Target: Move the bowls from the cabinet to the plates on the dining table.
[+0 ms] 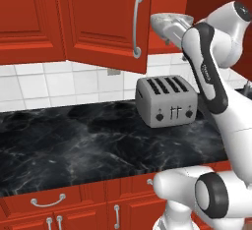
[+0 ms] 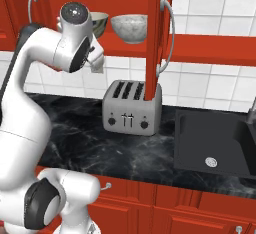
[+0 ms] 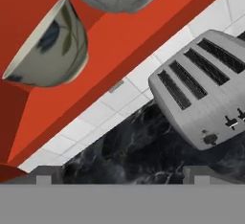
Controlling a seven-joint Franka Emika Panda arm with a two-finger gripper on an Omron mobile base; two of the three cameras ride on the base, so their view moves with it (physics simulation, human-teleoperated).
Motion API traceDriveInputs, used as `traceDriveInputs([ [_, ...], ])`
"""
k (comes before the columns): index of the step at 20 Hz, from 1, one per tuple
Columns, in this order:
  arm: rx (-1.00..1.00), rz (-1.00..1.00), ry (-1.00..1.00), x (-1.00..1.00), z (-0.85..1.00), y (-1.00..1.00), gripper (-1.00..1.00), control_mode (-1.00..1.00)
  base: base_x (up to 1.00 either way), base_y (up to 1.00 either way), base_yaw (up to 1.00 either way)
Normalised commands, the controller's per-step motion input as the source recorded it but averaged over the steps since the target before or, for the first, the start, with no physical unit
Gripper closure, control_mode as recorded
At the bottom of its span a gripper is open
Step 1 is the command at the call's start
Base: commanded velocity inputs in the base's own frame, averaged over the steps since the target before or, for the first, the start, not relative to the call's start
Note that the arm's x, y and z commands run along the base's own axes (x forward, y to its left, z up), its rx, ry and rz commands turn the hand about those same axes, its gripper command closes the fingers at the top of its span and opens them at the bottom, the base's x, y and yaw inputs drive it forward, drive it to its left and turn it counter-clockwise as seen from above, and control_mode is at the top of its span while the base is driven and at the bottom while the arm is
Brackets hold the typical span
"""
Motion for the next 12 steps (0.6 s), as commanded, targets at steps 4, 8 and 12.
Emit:
traceDriveInputs([
  [4,0.04,0.0,0.0,0.61,0.0,0.0,-1.0,-1.0,0.0,0.0,0.0],
  [8,0.0,0.0,0.0,0.46,0.0,0.01,-1.0,-1.0,0.0,0.0,0.0],
  [12,0.03,0.08,0.0,0.1,0.0,0.2,-1.0,-1.0,0.0,0.0,0.0],
])
